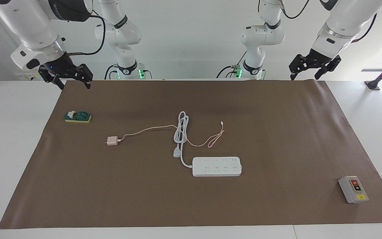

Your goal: Plug charger into power strip

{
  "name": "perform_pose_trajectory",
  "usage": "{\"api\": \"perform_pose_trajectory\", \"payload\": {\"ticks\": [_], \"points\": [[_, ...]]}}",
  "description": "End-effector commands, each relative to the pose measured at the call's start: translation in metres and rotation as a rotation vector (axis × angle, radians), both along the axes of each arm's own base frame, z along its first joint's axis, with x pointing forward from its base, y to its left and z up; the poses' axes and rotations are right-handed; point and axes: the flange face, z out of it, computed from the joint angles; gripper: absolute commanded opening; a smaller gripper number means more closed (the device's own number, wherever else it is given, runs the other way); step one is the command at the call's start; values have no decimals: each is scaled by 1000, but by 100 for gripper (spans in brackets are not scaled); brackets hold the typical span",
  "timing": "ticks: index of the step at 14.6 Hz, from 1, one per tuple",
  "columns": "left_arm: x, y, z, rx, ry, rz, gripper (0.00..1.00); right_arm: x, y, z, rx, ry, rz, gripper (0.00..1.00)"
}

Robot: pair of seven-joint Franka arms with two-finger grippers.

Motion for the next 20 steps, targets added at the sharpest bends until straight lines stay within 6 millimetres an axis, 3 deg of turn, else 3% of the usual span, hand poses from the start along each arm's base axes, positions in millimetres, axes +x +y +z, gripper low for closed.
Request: {"api": "perform_pose_trajectory", "payload": {"ticks": [1,11,16,17,20], "points": [[-9,-1,0,-4,-6,-8,100,-4,-4,1,-8,-9,22,100],[-6,0,-6,-4,-20,-13,100,-9,-10,5,-7,-15,9,100],[-2,12,2,-7,-26,9,100,-8,-23,-33,33,19,-197,100],[-3,14,3,-6,-26,11,100,-7,-34,-43,69,38,-290,100],[-3,15,2,-4,-23,12,100,14,-52,-93,138,119,-506,100]]}}
